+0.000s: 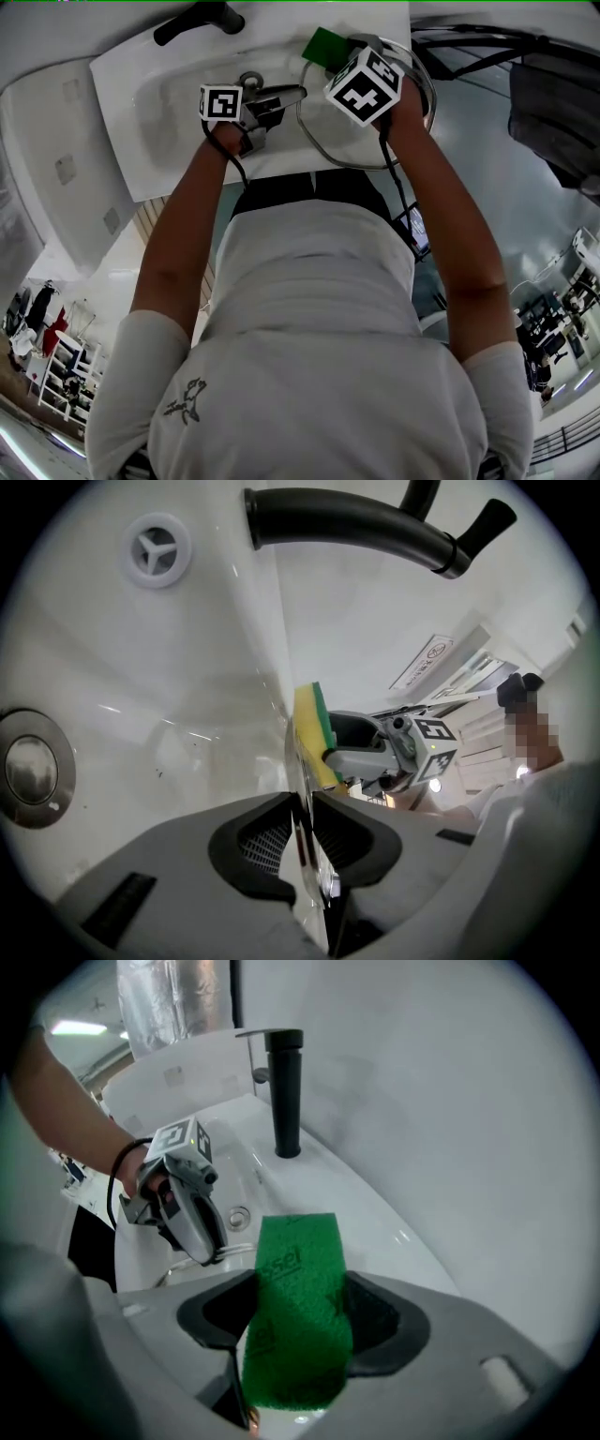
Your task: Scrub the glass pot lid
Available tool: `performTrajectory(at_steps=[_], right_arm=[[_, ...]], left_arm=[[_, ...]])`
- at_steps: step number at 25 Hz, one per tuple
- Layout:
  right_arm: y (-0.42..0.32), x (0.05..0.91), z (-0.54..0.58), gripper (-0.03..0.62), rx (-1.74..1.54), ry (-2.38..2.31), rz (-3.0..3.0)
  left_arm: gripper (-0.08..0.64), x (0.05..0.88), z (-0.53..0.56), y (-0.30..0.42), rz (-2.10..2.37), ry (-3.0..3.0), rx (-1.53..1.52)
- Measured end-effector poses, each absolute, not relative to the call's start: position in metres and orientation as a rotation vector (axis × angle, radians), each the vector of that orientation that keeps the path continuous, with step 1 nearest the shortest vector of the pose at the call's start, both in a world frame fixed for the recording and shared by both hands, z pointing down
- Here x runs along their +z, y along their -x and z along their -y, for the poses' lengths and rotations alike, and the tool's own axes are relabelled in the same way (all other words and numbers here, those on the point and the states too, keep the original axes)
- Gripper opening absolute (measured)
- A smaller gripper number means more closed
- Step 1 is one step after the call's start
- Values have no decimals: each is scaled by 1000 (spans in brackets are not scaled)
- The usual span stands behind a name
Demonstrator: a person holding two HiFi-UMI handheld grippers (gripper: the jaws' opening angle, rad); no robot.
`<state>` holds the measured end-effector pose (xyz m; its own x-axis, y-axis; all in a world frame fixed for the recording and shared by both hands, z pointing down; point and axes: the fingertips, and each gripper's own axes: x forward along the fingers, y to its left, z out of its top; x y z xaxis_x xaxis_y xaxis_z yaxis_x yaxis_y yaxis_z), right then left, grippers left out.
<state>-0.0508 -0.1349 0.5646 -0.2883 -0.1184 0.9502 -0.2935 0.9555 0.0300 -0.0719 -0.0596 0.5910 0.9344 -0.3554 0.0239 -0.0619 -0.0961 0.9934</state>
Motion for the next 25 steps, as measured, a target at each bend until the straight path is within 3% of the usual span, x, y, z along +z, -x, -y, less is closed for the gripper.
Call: performTrajectory(at_steps=[11, 25], right_arm=[[65, 562, 70, 289, 280, -464, 1935], [-6, 562, -27, 285, 227, -391, 1902]], left_arm=[[71, 597, 61, 72, 315, -1648, -265], [67, 598, 61, 69, 292, -1606, -256]])
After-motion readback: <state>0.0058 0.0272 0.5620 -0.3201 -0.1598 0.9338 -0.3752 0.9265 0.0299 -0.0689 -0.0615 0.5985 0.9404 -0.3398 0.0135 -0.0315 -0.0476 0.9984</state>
